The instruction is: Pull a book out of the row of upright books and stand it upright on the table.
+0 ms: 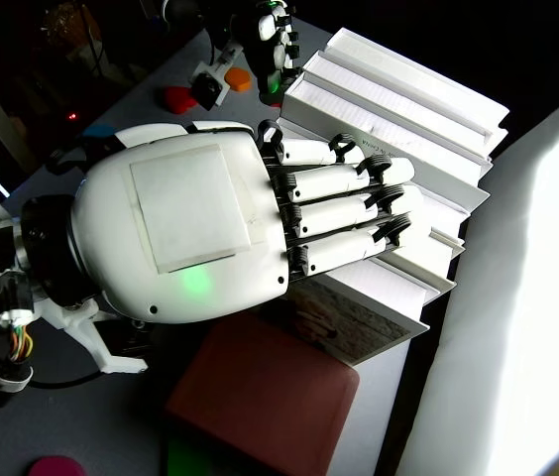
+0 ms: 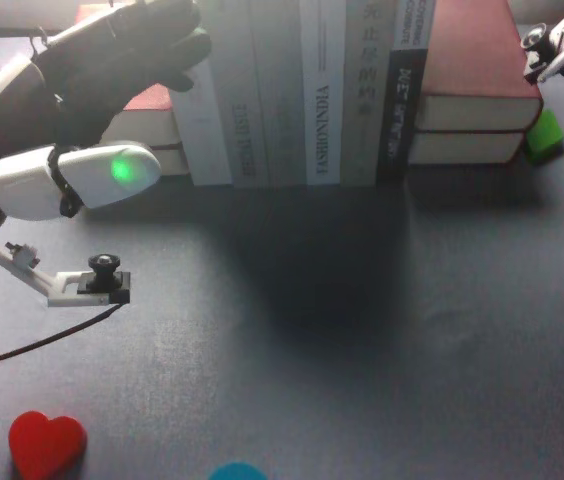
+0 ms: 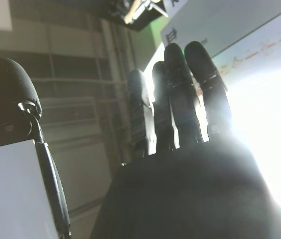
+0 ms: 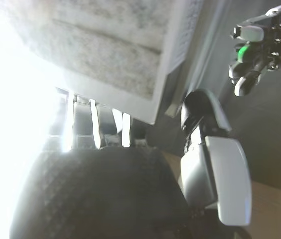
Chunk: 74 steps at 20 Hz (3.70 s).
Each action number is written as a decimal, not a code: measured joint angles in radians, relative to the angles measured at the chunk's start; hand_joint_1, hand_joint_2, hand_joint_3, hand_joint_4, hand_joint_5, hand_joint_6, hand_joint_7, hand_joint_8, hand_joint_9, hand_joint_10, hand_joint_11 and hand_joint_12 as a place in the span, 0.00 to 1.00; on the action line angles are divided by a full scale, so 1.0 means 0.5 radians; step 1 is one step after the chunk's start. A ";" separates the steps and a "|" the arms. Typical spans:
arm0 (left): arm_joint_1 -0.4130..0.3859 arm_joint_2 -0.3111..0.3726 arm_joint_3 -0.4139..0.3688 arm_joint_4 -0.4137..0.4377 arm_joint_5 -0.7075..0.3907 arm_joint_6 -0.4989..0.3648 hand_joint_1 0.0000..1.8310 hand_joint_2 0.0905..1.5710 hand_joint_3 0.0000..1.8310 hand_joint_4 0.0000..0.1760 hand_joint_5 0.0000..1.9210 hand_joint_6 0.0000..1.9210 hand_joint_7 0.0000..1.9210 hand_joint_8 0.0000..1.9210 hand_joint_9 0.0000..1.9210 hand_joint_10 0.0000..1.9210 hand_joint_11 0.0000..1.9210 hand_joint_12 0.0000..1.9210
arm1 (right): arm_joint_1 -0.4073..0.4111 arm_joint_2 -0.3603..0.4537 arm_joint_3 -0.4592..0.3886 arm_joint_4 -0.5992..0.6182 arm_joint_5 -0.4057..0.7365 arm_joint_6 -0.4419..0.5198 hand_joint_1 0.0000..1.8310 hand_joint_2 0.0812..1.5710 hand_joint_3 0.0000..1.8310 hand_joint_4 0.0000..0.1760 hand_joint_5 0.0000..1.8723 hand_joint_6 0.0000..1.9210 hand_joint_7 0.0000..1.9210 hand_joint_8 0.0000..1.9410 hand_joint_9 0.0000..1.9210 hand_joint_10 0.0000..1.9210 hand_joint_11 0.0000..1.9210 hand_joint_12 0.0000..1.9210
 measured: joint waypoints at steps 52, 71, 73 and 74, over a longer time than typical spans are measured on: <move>0.208 -0.040 -0.106 -0.230 -0.107 -0.001 0.49 0.58 0.00 0.11 0.26 0.01 0.21 0.01 0.21 0.01 0.00 0.75 | -0.198 0.775 -1.008 -0.294 0.460 -0.113 0.06 0.80 0.00 0.54 0.20 0.00 0.00 0.00 0.00 0.00 0.00 0.00; 0.214 -0.040 -0.094 -0.237 -0.101 0.001 0.52 0.50 0.00 0.34 0.28 0.01 0.15 0.00 0.23 0.01 0.00 0.76 | 0.726 0.745 -0.958 -1.988 0.416 0.901 0.53 0.65 0.00 0.46 0.15 0.01 0.00 0.00 0.00 0.00 0.00 0.00; 0.208 -0.040 -0.094 -0.223 -0.096 0.000 0.53 0.49 0.00 0.35 0.28 0.01 0.17 0.01 0.23 0.01 0.00 0.76 | 0.783 0.733 -0.953 -2.190 0.404 1.075 0.52 0.66 0.00 0.42 0.14 0.01 0.00 0.00 0.00 0.00 0.00 0.00; 0.208 -0.040 -0.094 -0.219 -0.092 0.000 0.53 0.49 0.00 0.37 0.28 0.01 0.17 0.01 0.23 0.01 0.00 0.76 | 0.783 0.723 -0.943 -2.238 0.414 1.104 0.53 0.65 0.00 0.46 0.15 0.01 0.00 0.00 0.00 0.00 0.00 0.00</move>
